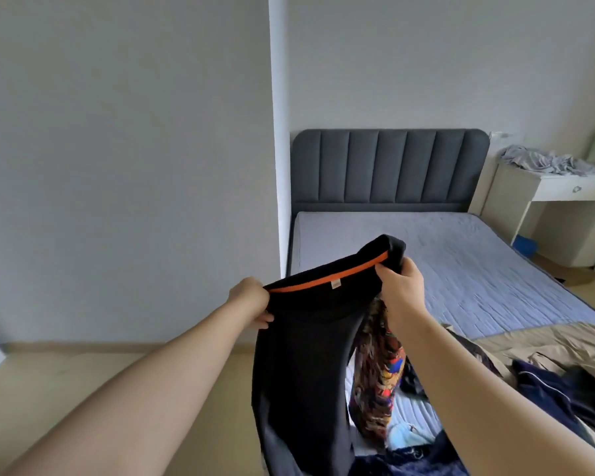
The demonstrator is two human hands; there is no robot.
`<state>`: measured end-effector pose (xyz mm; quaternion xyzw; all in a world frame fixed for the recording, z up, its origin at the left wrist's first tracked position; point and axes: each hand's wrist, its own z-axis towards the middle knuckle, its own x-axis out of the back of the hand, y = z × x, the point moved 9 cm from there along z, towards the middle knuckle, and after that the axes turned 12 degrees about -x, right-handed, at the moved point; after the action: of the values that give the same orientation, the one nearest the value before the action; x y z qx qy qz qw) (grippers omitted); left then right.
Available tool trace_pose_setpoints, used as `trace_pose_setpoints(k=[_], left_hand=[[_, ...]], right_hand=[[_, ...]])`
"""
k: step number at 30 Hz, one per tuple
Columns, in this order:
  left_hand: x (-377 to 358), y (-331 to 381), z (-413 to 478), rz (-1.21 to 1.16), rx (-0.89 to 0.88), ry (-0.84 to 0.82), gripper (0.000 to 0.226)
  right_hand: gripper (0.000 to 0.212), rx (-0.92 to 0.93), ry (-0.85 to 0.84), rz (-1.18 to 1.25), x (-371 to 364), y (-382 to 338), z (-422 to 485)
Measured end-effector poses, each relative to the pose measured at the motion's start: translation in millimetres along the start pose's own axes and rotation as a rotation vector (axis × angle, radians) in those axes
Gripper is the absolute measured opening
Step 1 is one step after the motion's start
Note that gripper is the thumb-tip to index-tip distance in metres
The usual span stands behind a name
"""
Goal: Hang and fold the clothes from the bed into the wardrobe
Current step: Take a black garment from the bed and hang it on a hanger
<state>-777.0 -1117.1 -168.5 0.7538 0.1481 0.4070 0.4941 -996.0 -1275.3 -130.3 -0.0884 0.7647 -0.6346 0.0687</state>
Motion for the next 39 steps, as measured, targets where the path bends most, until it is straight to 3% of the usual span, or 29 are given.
trace_pose_setpoints(k=[3,7,10,14,15,18,20,22,25,32,39], left_hand=[[-5.5,-28.6,-6.9,-0.467,0.087,0.151,0.016],[-24.9,-61.9,-26.8,-1.09,0.322,0.2,0.01],[-19.2,-66.3,-39.9,-1.314,0.329,0.246,0.01],[4.8,-75.8,-46.4,-1.377,0.24,0.299,0.018],[14.1,-81.4,-47.7,-1.375,0.215,0.331,0.02],[49.1,-113.2,-58.5,-1.376,0.198,0.477,0.024],[82.3,-136.7,-68.4,-1.389,0.186,0.557,0.035],[116.0,-154.0,-71.7,-1.381,0.119,0.59,0.048],[173.3,-176.8,-85.2,-1.424,0.043,0.619,0.031],[295.0,-252.4,-129.8,-1.777,-0.086,0.674,0.037],[393.5,-310.3,-169.1,-1.549,-0.045,0.94,0.029]], right_hand=[[0.017,-0.032,-0.011,-0.067,2.7,30.7,-0.7],[0.013,-0.106,0.001,-0.123,9.1,75.9,-5.7],[0.024,-0.192,0.069,-0.087,15.7,102.6,-12.1],[0.062,-0.134,0.013,-0.1,-6.1,111.9,-20.6],[0.06,-0.113,-0.05,-0.152,-21.1,110.8,-22.5],[0.023,-0.14,-0.222,-0.264,-74.4,120.9,-43.3],[0.012,-0.181,-0.298,-0.277,-108.1,136.0,-65.1],[0.015,-0.173,-0.326,-0.288,-136.0,145.5,-83.6],[0.021,-0.14,-0.349,-0.268,-192.6,149.4,-117.9],[0.011,-0.224,-0.559,-0.3,-329.5,181.6,-223.8],[0.016,-0.168,-0.695,-0.381,-429.0,192.0,-290.1]])
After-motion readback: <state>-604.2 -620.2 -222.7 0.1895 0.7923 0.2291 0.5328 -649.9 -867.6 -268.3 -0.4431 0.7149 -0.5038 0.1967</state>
